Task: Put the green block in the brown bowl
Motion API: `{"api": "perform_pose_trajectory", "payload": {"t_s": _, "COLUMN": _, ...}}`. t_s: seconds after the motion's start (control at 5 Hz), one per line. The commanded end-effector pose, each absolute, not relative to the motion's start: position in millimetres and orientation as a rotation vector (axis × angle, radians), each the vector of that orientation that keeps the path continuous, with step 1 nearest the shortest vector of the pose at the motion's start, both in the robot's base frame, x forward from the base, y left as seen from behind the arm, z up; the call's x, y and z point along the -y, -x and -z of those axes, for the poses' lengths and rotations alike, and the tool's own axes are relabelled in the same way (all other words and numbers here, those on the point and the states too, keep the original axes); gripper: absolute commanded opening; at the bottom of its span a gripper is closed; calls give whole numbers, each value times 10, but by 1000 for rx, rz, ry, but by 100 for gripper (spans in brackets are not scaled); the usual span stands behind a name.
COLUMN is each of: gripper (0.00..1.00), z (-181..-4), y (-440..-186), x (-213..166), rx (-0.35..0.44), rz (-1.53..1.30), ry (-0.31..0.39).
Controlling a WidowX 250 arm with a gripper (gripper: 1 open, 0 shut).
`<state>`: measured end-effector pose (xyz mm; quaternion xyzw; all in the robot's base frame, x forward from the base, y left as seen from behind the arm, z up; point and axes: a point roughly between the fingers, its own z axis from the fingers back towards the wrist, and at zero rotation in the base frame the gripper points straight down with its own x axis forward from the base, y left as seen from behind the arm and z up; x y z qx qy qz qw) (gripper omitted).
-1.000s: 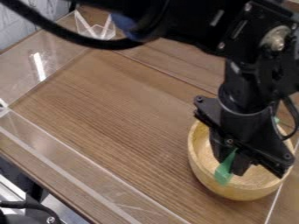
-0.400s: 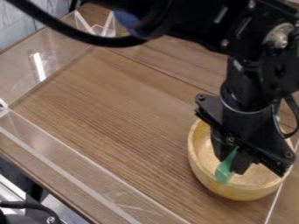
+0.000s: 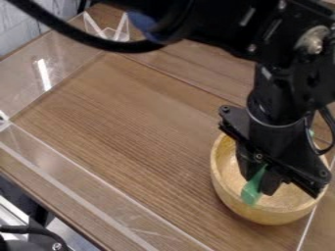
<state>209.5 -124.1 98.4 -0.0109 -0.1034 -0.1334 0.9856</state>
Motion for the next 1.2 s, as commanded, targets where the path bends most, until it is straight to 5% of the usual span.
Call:
{"api": "perform_pose_trajectory", "payload": {"t_s": 0.0, "gripper": 0, "z": -1159, "y": -2205, "x": 1289, "rx": 268, "rz": 261, "ry": 48}}
{"api": "perform_pose_trajectory", "payload": {"t_s": 1.0, "gripper": 0, "z": -946, "y": -2244, "x": 1289, "rx": 265, "rz": 253, "ry": 21}}
